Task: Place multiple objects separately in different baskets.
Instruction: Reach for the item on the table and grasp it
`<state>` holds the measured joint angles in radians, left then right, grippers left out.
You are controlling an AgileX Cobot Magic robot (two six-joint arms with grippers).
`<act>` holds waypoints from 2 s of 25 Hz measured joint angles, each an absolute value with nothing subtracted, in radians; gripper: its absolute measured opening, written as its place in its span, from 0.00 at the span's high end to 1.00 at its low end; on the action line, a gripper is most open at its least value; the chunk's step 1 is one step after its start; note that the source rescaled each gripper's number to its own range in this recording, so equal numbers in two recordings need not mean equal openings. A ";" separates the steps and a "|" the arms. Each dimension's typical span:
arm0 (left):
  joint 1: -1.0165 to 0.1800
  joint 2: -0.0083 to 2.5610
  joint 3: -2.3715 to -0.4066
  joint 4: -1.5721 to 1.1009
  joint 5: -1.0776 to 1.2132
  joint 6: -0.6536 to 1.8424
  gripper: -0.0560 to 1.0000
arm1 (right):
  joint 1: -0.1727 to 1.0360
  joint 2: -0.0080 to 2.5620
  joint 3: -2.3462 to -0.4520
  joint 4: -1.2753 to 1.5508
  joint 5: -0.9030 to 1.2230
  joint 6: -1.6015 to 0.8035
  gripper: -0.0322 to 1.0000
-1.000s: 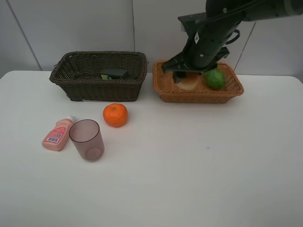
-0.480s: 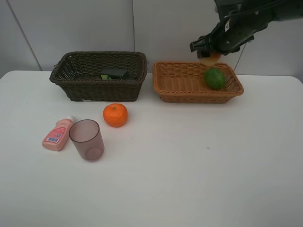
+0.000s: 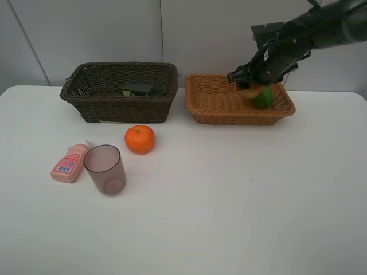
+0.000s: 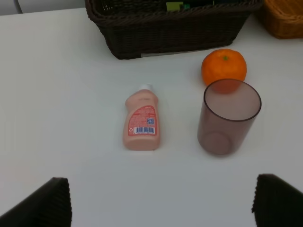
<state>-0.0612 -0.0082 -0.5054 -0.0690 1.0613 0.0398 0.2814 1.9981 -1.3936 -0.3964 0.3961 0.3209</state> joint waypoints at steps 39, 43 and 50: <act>-0.061 -0.008 -0.505 -0.069 1.061 0.040 0.01 | 0.281 1.830 -1.394 -0.319 0.619 0.242 0.08; -0.061 -0.008 -0.505 -0.069 1.061 0.040 0.01 | 0.281 1.763 -1.394 -0.319 0.733 0.241 0.08; -0.061 -0.008 -0.505 -0.069 1.061 0.040 0.01 | 0.264 1.602 -1.223 -0.286 0.793 0.241 0.08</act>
<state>-0.0612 -0.0082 -0.5054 -0.0690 1.0613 0.0398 0.2640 1.6017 -1.2234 -0.2860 0.7928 0.2411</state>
